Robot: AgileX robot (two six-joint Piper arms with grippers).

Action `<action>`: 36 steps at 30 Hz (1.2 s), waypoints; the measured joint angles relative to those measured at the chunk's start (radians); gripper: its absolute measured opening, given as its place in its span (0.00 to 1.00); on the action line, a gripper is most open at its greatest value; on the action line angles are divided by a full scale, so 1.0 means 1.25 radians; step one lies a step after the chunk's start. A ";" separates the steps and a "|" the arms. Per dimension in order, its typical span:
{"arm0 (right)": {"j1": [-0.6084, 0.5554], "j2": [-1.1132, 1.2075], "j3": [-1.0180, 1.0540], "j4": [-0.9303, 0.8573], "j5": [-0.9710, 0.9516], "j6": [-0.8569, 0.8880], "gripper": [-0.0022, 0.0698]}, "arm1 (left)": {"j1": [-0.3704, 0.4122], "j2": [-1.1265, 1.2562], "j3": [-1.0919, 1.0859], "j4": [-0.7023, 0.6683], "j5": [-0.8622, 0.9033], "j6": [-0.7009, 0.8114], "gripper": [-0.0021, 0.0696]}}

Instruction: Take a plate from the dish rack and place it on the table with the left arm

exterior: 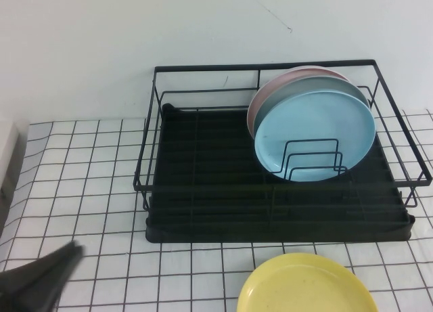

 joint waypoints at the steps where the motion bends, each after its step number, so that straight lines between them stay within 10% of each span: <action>1: 0.000 0.000 0.000 0.000 0.000 0.000 0.03 | 0.022 -0.033 0.033 0.000 -0.026 -0.004 0.03; 16: 0.000 0.000 0.000 0.000 0.000 0.000 0.03 | 0.464 -0.358 0.149 0.154 0.179 -0.210 0.03; 36: 0.000 0.000 0.000 0.000 0.000 0.000 0.03 | 0.509 -0.371 0.163 0.210 0.401 -0.231 0.03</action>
